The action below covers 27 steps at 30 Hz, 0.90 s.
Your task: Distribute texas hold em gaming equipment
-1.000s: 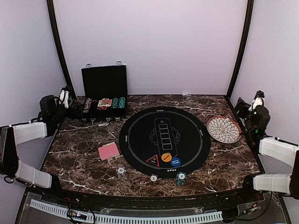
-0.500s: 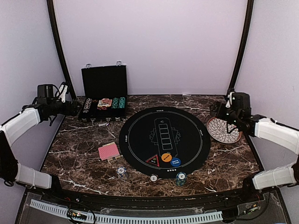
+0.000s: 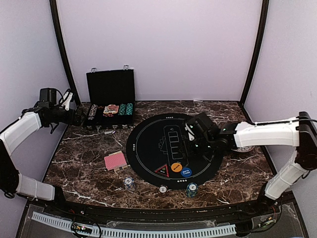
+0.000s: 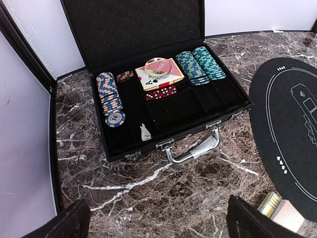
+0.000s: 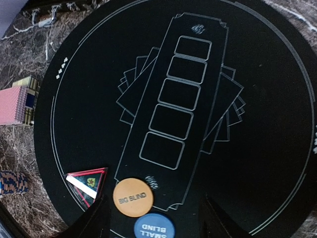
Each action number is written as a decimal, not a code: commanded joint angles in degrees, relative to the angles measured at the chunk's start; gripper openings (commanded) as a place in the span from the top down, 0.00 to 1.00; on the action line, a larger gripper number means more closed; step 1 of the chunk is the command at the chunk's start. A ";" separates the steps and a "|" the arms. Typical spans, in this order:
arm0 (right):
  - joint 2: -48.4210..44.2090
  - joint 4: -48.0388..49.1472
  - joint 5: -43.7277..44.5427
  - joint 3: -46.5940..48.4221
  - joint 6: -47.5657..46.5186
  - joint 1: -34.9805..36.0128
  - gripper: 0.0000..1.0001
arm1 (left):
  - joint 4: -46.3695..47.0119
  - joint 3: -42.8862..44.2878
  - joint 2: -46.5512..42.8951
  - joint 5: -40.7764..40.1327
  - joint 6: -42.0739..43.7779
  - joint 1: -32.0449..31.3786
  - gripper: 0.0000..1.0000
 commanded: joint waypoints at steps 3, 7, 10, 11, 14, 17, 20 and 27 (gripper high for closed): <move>11.71 -2.64 -1.73 9.01 0.60 7.07 0.39 | -3.76 2.20 -2.55 0.30 1.21 0.42 0.01; 16.52 -4.00 -1.83 13.62 -0.23 10.01 0.39 | -5.35 2.54 -3.02 0.90 1.49 0.38 0.01; 18.92 -5.62 -1.18 15.06 -0.81 11.52 0.37 | -5.81 3.06 -3.44 1.81 1.11 0.41 0.01; 19.33 -5.75 -1.16 15.11 -0.90 11.83 0.37 | -5.89 3.16 -3.48 1.95 0.84 0.42 0.01; 20.09 -5.55 -1.08 14.95 -0.74 12.58 0.37 | -6.47 4.36 -3.45 3.14 0.41 0.42 0.01; 20.90 -5.27 -0.65 14.72 -0.63 13.37 0.37 | -7.08 5.28 -3.45 3.66 -0.11 0.36 0.01; 21.84 -4.84 -0.81 14.23 -0.43 13.74 0.38 | -7.47 6.02 -3.44 4.21 -0.57 0.38 0.01; 23.13 -4.18 -0.52 13.38 -0.32 14.11 0.41 | -8.14 7.12 -3.61 5.10 -1.56 0.39 0.01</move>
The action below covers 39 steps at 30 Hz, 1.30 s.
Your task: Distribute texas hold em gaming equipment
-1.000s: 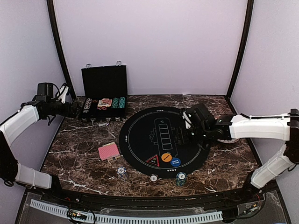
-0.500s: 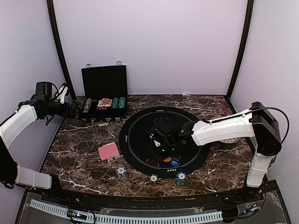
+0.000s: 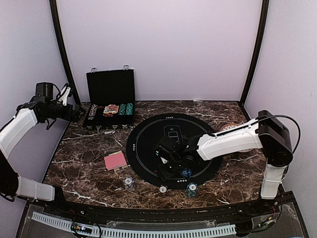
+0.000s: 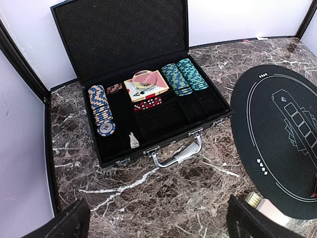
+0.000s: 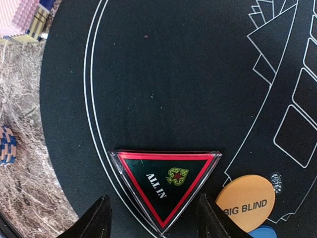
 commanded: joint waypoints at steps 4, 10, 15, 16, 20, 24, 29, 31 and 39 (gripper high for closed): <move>0.96 0.86 0.87 -1.01 0.24 0.69 0.43 | -1.67 2.61 -1.71 2.28 -1.45 0.41 0.01; 1.31 1.17 0.90 -1.41 0.46 0.78 0.53 | -1.70 2.99 -1.63 2.81 -1.65 0.42 0.01; 3.70 0.97 1.31 1.00 0.46 0.78 0.58 | -2.52 3.43 -1.80 2.40 -1.01 0.40 0.01; 4.21 0.95 1.54 1.58 0.49 0.78 0.58 | -2.57 3.55 -1.84 2.35 -0.93 0.41 0.01; 6.31 0.71 2.75 4.64 -0.06 0.69 0.59 | -2.96 3.71 -2.37 2.49 -0.56 0.38 0.01; 8.79 0.96 3.50 7.78 -0.57 0.16 0.61 | -3.55 4.26 -2.71 2.95 -0.55 0.34 0.01; 13.02 2.14 3.47 13.02 -2.10 -1.67 0.62 | -4.27 4.93 -3.02 3.20 -0.57 0.42 0.01; 15.07 2.12 3.40 16.26 -3.06 -2.67 0.63 | -4.55 4.98 -2.99 3.37 -0.49 0.43 0.01; 24.83 0.66 2.12 32.06 -6.32 -6.37 0.66 | -6.27 4.93 -3.05 3.66 0.05 0.41 0.01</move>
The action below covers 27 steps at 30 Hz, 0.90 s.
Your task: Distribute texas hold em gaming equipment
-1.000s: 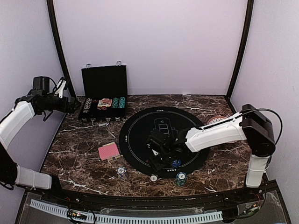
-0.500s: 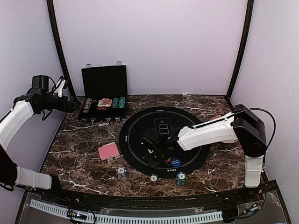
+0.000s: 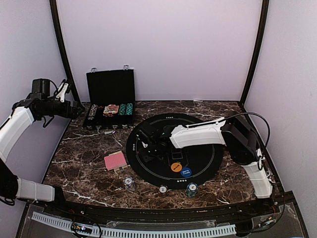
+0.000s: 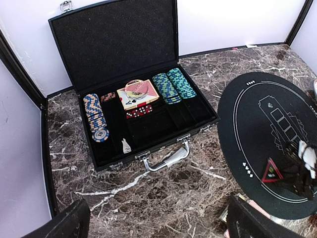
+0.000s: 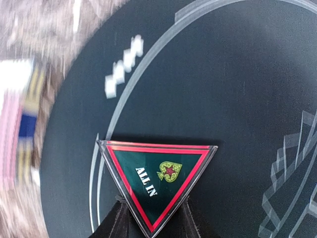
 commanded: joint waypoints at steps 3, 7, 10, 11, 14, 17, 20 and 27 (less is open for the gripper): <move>8.79 1.03 -1.09 11.57 -2.51 -3.00 0.66 | -3.10 1.87 -1.32 1.46 1.56 0.40 0.01; 12.68 0.05 -1.63 18.01 -2.85 -4.13 0.66 | -3.61 2.58 -1.34 1.75 2.00 0.37 0.01; 14.54 -0.84 -2.43 21.13 -3.27 -4.55 0.66 | -3.94 2.94 -1.24 1.96 2.08 0.41 0.01; 14.75 -1.06 -2.33 21.65 -3.56 -4.56 0.65 | -4.02 3.07 -1.22 2.20 2.08 0.42 0.01; 13.49 -1.22 -1.71 21.26 -4.25 -4.65 0.59 | -4.46 3.34 -0.92 2.48 2.16 0.37 0.01; 8.99 -0.12 -0.53 18.17 -4.54 -4.65 0.42 | -4.61 3.51 -0.75 2.75 2.10 0.42 0.01; 3.47 0.88 0.32 13.77 -4.09 -4.65 0.28 | -4.83 3.56 -0.65 3.20 1.92 0.40 0.01; -11.34 0.75 2.68 -3.80 0.03 -4.33 0.16 | -5.35 3.92 -0.34 4.14 1.90 0.36 0.01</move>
